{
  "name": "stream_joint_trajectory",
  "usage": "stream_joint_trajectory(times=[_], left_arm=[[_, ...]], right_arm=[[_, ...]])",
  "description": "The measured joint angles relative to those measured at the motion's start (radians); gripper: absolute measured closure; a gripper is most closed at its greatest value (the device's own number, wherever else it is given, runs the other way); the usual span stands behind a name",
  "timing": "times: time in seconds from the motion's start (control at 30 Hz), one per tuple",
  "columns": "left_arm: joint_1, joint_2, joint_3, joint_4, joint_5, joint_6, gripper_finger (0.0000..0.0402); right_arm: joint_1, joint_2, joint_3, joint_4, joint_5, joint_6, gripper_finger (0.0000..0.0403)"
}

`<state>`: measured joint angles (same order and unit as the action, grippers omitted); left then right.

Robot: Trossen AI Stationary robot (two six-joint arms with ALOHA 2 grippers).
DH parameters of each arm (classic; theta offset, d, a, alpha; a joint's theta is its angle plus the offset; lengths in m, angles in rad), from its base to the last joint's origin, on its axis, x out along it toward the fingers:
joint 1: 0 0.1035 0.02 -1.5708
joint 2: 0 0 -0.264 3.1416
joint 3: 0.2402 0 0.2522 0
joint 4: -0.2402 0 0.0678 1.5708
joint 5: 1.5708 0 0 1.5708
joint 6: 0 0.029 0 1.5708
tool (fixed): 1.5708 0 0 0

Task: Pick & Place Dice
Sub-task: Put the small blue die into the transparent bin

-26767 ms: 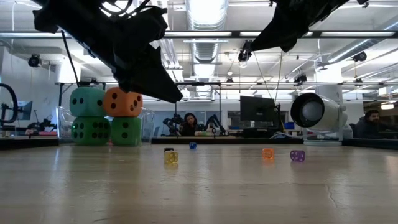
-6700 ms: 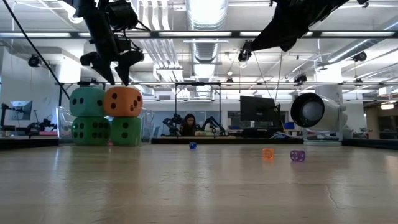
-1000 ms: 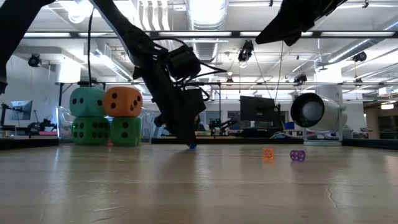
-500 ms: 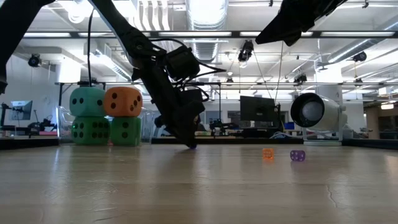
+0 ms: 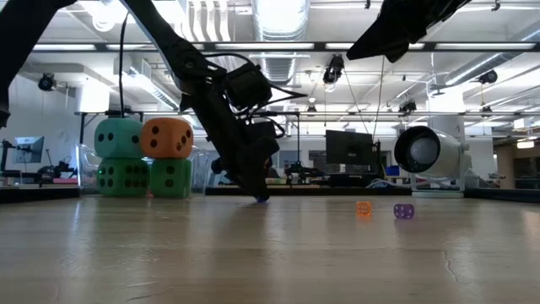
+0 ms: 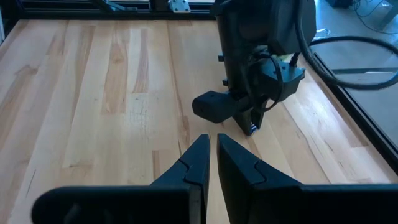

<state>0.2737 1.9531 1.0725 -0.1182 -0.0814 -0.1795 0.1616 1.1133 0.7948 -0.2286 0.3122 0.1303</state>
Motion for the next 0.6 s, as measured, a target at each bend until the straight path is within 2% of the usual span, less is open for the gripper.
stream_joint_trajectory(times=[0.27, 0.6], left_arm=[[-0.001, 0.039, 0.002, 0.027, -0.008, 0.000, 0.0290], [-0.001, 0.025, 0.004, 0.017, -0.004, 0.020, 0.0330]], right_arm=[[0.000, 0.000, 0.000, 0.000, 0.000, 0.000, 0.0376], [0.000, 0.000, 0.000, 0.000, 0.000, 0.000, 0.0376]])
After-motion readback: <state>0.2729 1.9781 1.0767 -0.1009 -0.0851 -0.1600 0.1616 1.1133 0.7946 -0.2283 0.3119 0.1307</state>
